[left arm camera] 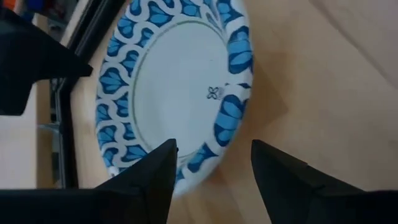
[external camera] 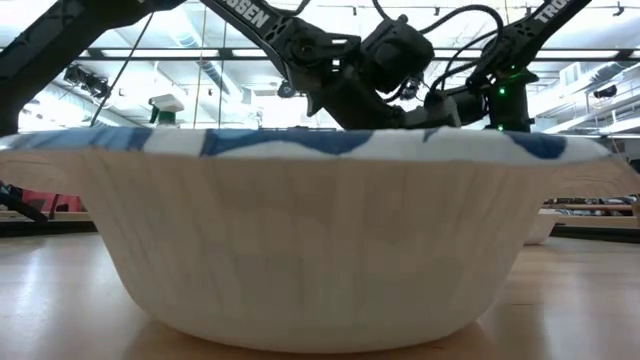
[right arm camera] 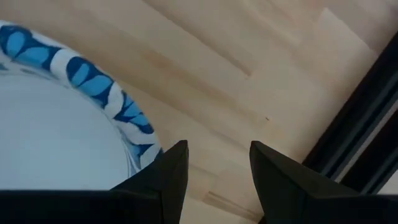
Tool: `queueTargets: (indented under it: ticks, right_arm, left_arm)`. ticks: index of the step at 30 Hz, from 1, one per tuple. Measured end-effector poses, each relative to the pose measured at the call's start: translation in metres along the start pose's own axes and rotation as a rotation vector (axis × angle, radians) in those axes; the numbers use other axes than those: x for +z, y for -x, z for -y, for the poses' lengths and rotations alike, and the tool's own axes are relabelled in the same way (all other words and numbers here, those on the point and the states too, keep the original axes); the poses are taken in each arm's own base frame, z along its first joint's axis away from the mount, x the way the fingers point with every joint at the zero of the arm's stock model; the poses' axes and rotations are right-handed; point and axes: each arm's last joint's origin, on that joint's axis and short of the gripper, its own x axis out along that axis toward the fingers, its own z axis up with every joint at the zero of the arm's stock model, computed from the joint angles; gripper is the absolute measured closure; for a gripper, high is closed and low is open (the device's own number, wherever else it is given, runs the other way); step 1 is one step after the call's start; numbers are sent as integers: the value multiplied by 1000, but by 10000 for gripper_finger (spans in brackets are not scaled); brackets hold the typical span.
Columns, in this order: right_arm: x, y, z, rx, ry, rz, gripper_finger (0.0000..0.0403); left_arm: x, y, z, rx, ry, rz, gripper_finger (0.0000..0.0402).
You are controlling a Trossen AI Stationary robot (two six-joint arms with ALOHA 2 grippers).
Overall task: Nest bowls inside each other
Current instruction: Stack the blue white patterned bowl on top of the other blue white patterned bowls
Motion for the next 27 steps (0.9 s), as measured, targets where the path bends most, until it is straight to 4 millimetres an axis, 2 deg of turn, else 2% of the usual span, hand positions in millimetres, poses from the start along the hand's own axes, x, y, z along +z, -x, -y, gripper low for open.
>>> queueTargets:
  ticks: [4, 10, 27]
  right_arm:
    - [3, -1, 1, 79, -6, -3, 224]
    - [5, -2, 4, 147, 10, -22, 224]
    - [4, -2, 0, 290, 78, -45, 225]
  left_arm:
    - [-3, -6, 7, -16, -25, -16, 224]
    - [-2, -9, 6, 6, -10, 4, 254]
    - [-9, -11, -2, 27, 10, 1, 260]
